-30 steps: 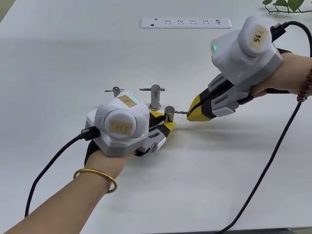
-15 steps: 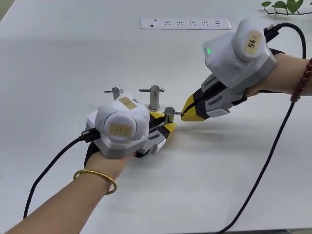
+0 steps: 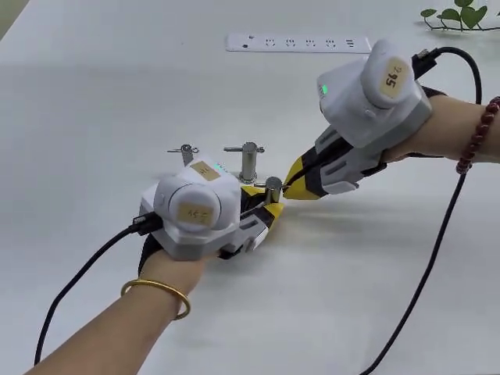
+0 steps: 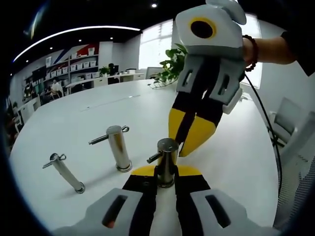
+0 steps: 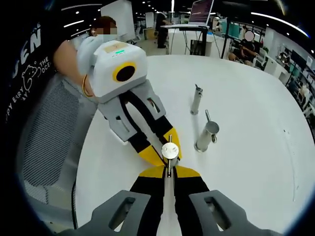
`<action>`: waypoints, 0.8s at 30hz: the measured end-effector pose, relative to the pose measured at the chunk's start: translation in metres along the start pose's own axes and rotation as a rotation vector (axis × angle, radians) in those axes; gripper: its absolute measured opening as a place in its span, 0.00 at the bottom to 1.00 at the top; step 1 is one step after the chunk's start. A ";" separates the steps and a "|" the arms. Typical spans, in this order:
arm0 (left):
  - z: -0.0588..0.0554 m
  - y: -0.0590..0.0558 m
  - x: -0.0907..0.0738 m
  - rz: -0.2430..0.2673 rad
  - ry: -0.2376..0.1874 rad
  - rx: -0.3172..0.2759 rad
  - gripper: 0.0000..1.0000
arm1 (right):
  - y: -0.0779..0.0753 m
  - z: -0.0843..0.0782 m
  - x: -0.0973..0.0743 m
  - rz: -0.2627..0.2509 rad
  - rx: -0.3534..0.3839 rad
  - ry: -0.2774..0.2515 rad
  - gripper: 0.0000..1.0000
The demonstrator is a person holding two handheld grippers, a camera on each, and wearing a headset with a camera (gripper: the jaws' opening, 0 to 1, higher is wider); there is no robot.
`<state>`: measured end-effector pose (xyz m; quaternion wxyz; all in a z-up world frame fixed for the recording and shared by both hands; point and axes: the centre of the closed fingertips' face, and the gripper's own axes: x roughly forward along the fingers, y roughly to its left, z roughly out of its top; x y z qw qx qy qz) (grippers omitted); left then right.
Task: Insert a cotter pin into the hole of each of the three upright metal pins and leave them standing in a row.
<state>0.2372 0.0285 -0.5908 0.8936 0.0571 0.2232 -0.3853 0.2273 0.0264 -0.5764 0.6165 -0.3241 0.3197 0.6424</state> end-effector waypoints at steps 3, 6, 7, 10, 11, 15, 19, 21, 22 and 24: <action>0.000 0.000 0.000 -0.003 0.001 0.003 0.10 | 0.004 -0.001 0.000 -0.004 0.011 0.005 0.07; 0.000 -0.001 0.000 -0.002 0.002 0.004 0.10 | 0.007 0.004 -0.007 -0.023 0.028 -0.019 0.06; 0.000 -0.001 0.000 -0.002 0.002 0.004 0.10 | 0.007 0.005 -0.008 -0.026 0.031 -0.022 0.06; 0.000 -0.001 -0.001 -0.002 0.002 0.006 0.10 | 0.008 0.007 -0.013 -0.043 0.038 -0.037 0.04; 0.000 -0.001 -0.001 -0.003 0.002 0.006 0.10 | 0.009 0.008 -0.015 -0.047 0.036 -0.040 0.03; -0.001 -0.001 -0.001 -0.003 0.004 0.005 0.10 | 0.010 0.008 -0.016 -0.052 0.028 -0.042 0.00; -0.001 0.000 -0.001 -0.003 0.005 0.004 0.10 | 0.010 0.007 -0.014 -0.059 0.014 -0.031 0.00; -0.001 0.000 0.000 -0.003 0.005 0.003 0.10 | 0.009 0.008 -0.013 -0.064 0.003 -0.029 0.00; -0.001 0.000 0.000 -0.001 0.006 0.003 0.10 | 0.009 0.008 -0.013 -0.065 0.000 -0.029 0.00; -0.001 0.000 0.000 0.002 0.007 0.001 0.10 | 0.009 0.009 -0.013 -0.063 -0.005 -0.032 0.00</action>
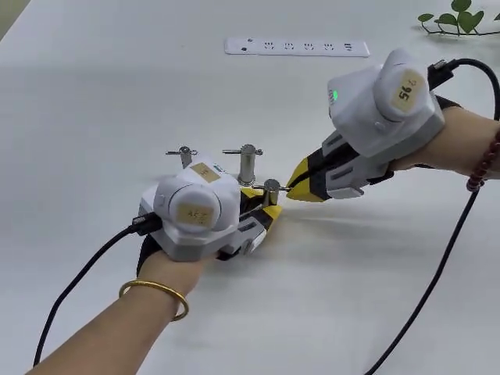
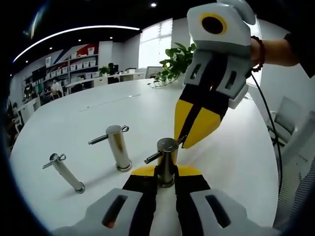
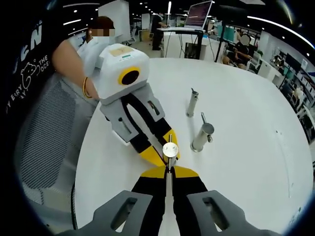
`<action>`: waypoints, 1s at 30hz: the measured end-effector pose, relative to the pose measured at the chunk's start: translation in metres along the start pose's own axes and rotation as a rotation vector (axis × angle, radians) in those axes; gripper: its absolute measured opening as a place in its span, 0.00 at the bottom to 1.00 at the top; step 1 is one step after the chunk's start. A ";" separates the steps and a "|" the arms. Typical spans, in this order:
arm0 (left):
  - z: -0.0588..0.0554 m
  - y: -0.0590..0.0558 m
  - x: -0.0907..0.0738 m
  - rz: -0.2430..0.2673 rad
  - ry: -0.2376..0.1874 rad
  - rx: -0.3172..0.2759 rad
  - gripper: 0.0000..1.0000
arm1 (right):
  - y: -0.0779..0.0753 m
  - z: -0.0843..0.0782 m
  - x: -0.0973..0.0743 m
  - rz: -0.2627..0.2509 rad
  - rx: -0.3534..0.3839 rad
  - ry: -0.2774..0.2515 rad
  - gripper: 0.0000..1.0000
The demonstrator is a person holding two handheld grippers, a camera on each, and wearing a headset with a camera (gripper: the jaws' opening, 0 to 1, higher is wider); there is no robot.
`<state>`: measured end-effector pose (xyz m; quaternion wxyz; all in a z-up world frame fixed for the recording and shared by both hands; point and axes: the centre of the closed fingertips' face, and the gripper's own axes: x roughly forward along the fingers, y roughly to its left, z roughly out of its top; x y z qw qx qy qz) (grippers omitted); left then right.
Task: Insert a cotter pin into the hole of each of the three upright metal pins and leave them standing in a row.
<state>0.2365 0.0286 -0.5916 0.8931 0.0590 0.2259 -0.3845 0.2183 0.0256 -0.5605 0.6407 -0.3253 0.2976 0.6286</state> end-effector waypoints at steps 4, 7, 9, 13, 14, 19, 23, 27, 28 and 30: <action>0.000 0.000 0.000 0.001 -0.002 -0.001 0.10 | 0.000 0.001 0.001 0.001 0.004 -0.003 0.00; 0.000 0.000 0.000 0.001 -0.002 -0.007 0.10 | -0.001 0.001 0.001 -0.001 0.000 -0.006 0.00; 0.000 0.000 0.000 0.001 -0.004 -0.013 0.10 | -0.001 0.002 0.002 -0.002 0.004 -0.011 0.00; 0.000 0.000 0.001 0.002 -0.003 -0.014 0.10 | -0.002 0.004 0.004 -0.004 0.003 -0.018 0.00; -0.001 0.000 0.001 0.002 -0.002 -0.015 0.10 | -0.002 0.005 0.004 -0.004 0.001 -0.018 0.00; -0.001 0.000 0.001 0.005 -0.002 -0.017 0.10 | -0.002 0.006 0.004 -0.005 -0.023 -0.016 0.00; -0.001 0.000 0.001 0.006 -0.001 -0.016 0.10 | -0.002 0.006 0.004 -0.007 -0.027 -0.015 0.00; -0.002 0.000 0.001 0.008 0.003 -0.016 0.10 | -0.003 0.006 0.005 -0.012 -0.024 -0.014 0.00; -0.002 0.000 0.001 0.009 0.004 -0.015 0.11 | -0.003 0.006 0.005 -0.013 -0.021 -0.014 0.00; -0.002 0.001 0.001 0.009 0.005 -0.017 0.11 | -0.003 0.005 0.005 -0.013 -0.013 -0.017 0.00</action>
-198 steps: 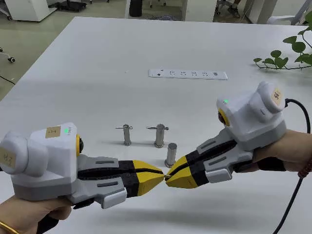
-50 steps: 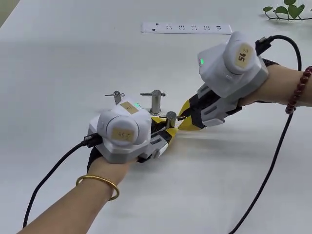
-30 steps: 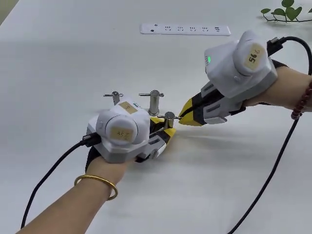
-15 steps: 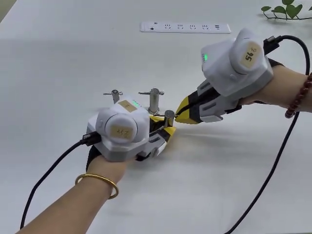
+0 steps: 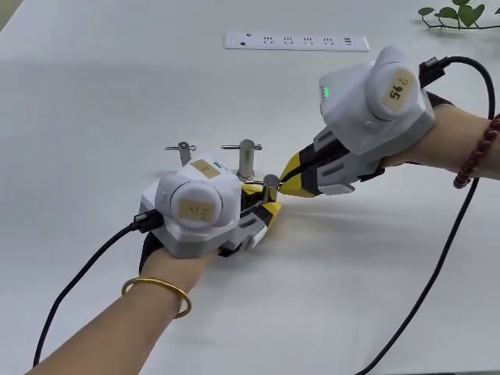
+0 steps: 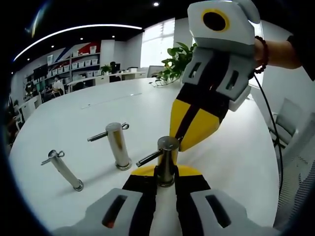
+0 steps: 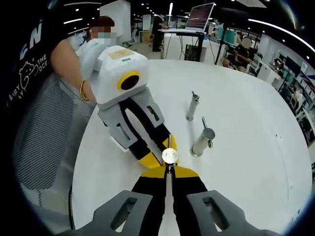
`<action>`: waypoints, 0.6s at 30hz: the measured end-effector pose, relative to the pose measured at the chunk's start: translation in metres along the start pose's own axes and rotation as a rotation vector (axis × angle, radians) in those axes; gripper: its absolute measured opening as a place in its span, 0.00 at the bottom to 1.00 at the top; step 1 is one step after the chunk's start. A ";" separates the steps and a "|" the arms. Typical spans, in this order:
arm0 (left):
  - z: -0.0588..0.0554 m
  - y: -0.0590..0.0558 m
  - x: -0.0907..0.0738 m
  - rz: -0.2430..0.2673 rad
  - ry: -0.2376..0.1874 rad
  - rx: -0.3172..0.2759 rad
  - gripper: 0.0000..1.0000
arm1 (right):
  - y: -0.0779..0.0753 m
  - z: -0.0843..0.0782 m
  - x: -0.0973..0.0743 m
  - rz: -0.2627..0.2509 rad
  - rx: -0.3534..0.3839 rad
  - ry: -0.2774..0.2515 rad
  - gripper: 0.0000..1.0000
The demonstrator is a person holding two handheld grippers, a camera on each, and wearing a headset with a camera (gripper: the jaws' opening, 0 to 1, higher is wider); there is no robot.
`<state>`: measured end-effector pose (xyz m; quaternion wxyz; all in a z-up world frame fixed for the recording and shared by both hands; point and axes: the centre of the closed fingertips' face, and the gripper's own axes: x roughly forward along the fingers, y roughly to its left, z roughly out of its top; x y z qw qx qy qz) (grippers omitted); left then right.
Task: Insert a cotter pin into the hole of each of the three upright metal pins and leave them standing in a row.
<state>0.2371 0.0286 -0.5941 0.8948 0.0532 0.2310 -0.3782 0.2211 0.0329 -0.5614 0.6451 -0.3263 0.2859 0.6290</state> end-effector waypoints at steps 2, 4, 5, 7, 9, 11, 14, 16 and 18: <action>0.000 0.000 0.000 0.000 -0.001 -0.005 0.11 | 0.000 0.000 0.000 -0.001 0.007 -0.002 0.00; -0.001 0.001 0.000 0.002 0.005 -0.023 0.11 | 0.000 0.000 0.000 -0.004 0.008 -0.003 0.00; -0.001 0.001 0.001 0.003 0.009 -0.041 0.11 | 0.000 0.000 0.000 -0.005 0.005 -0.003 0.00; -0.002 0.001 0.001 0.002 0.014 -0.063 0.12 | 0.000 -0.001 0.001 -0.011 -0.002 -0.002 0.00; -0.005 0.001 0.001 0.001 0.033 -0.047 0.12 | 0.000 0.000 0.001 -0.016 0.004 -0.009 0.01; -0.008 0.000 0.000 0.003 0.045 -0.041 0.16 | 0.000 0.000 0.001 -0.020 0.014 -0.013 0.02; -0.006 -0.001 -0.005 -0.004 0.046 -0.044 0.18 | -0.001 0.001 0.000 -0.028 0.030 -0.018 0.05; -0.002 -0.001 -0.008 -0.009 0.035 -0.030 0.21 | -0.001 0.001 0.000 -0.033 0.039 -0.023 0.07; 0.001 -0.001 -0.011 -0.010 0.031 -0.024 0.23 | -0.001 0.003 0.001 -0.036 0.052 -0.030 0.09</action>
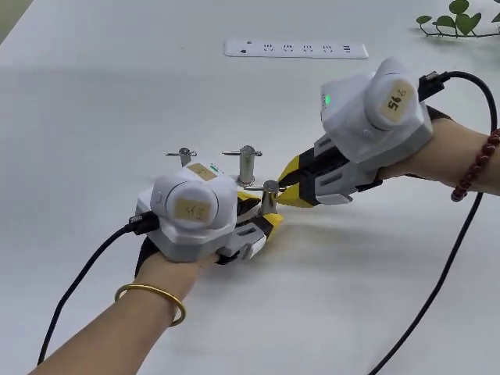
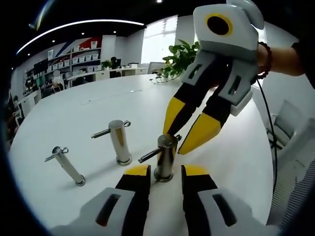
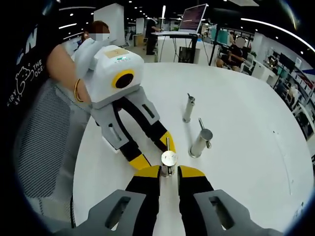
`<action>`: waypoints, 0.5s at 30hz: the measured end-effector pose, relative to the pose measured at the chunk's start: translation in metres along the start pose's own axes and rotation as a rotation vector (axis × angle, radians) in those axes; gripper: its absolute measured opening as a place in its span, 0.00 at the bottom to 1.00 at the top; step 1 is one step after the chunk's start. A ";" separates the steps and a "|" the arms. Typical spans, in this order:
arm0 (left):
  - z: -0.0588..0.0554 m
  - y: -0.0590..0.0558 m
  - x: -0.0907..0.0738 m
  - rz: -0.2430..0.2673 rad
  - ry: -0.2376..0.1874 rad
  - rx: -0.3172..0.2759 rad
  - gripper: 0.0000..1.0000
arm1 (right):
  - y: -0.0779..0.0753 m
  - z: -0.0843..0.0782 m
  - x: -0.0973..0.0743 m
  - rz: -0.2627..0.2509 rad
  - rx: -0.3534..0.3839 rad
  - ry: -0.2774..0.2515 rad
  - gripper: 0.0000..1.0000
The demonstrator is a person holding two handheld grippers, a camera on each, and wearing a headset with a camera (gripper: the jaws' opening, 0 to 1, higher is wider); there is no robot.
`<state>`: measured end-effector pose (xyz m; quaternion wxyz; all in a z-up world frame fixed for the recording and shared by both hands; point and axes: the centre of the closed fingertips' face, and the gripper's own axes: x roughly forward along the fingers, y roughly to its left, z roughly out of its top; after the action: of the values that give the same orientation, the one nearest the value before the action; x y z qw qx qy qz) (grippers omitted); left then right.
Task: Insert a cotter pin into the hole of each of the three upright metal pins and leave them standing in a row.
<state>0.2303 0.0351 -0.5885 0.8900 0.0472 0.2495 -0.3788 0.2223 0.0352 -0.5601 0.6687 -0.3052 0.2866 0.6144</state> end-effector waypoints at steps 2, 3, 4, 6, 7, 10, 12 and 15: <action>0.002 0.001 -0.004 0.002 -0.002 0.003 0.25 | -0.001 0.001 0.000 -0.003 0.016 -0.006 0.10; 0.003 0.001 -0.005 0.002 -0.003 0.003 0.27 | -0.003 0.001 0.000 -0.007 0.023 -0.007 0.11; 0.004 0.002 -0.007 0.002 -0.006 0.007 0.28 | -0.003 0.001 0.000 -0.011 0.027 -0.006 0.12; 0.004 0.003 -0.010 0.003 -0.006 0.016 0.29 | -0.004 0.002 0.000 -0.016 0.036 -0.010 0.13; 0.005 0.003 -0.011 0.004 -0.005 0.016 0.30 | -0.005 0.004 -0.001 -0.018 0.045 -0.019 0.14; 0.007 0.005 -0.015 0.003 -0.010 0.007 0.33 | -0.003 0.007 0.000 -0.012 0.079 -0.036 0.15; 0.008 0.006 -0.018 0.000 -0.013 0.003 0.37 | -0.003 0.009 0.001 -0.016 0.086 -0.040 0.16; 0.007 0.007 -0.022 -0.005 -0.010 0.003 0.42 | 0.001 0.010 0.004 -0.005 0.133 -0.045 0.16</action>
<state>0.2251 0.0522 -0.5722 0.8903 0.0459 0.2445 -0.3814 0.2218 0.0452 -0.5571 0.6953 -0.2470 0.3111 0.5990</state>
